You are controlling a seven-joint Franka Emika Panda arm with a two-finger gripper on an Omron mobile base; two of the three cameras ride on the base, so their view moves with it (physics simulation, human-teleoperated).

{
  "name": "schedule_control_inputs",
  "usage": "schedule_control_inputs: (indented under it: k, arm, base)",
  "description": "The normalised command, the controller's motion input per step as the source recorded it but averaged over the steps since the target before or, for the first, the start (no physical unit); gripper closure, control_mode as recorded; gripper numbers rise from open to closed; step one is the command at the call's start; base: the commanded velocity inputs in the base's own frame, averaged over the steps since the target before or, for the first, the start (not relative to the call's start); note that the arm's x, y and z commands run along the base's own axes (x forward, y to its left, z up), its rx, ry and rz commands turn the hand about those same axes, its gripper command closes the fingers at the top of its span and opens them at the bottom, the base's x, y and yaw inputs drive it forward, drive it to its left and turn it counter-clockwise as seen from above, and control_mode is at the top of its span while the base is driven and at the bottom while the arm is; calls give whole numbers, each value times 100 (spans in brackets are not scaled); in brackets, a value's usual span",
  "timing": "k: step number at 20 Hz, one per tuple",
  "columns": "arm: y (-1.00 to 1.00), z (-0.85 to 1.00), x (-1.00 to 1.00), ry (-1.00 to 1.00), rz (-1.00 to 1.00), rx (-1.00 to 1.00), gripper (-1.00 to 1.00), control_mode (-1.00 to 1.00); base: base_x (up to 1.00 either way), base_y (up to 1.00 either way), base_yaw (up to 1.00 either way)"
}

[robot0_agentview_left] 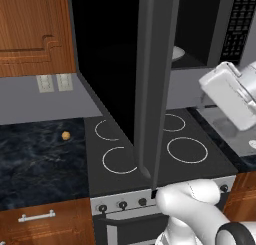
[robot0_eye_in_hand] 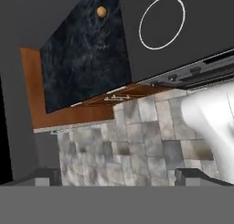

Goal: Place the sponge inside the microwave to prepare for sanitizing.

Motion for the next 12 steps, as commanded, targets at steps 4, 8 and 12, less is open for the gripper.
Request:
schedule_control_inputs:
  k: [4, 8, 12]
  arm:
    - [-27, -31, -22, -9, 11, -45, -100, -100]
    - [-30, -28, 0, -6, 4, -45, -100, -100]
    - [-22, -20, 0, -12, 7, -43, -100, -100]
  base:
    - [0, 0, 0]
    - [0, 0, 0]
    - [0, 0, 0]
